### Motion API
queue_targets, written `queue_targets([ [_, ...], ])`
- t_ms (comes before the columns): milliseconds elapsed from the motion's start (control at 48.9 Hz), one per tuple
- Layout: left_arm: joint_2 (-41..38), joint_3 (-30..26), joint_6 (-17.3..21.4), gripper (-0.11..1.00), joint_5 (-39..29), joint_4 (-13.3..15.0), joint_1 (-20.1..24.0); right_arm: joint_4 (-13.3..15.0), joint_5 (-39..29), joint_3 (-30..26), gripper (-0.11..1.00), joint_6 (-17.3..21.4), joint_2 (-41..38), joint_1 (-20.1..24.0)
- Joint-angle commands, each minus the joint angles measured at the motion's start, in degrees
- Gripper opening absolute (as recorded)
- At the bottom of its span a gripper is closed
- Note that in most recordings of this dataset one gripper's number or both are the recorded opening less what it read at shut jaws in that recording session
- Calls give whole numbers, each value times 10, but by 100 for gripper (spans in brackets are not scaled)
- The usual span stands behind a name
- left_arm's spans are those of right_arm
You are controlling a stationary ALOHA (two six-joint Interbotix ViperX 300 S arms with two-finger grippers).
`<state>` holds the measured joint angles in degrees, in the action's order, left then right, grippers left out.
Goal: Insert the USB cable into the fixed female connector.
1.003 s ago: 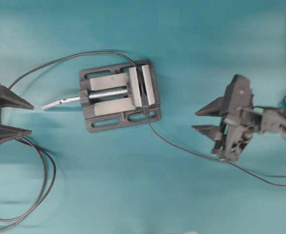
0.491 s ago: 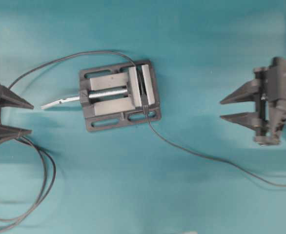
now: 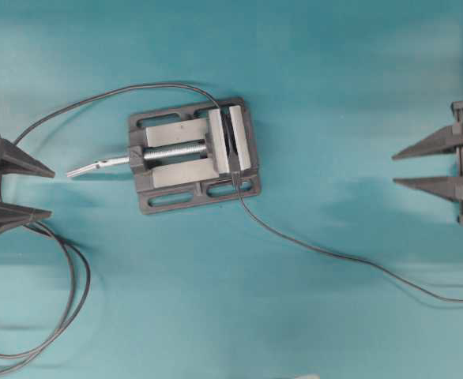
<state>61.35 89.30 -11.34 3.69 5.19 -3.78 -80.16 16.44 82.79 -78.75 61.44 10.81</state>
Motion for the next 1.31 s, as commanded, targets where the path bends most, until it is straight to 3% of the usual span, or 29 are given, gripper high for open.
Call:
queue_targets([
  [0,-3,-7,-5,100,3,-2,-1,11,14,0,47,-1,-2,-1],
  [266,-3,-6,-5,100,3,-2,-1,25,-39,3,47,3,-2,-1],
  [512,-3,-6,-6,100,3,-2,-1,31,-4,2,47,4,-2,-1],
  [819,-3,-7,-5,100,3,-2,-1,31,-8,3,47,7,-2,-1],
  [1290,-4,-6,-5,100,3,-2,-1,31,-106,10,47,1,-2,-1],
])
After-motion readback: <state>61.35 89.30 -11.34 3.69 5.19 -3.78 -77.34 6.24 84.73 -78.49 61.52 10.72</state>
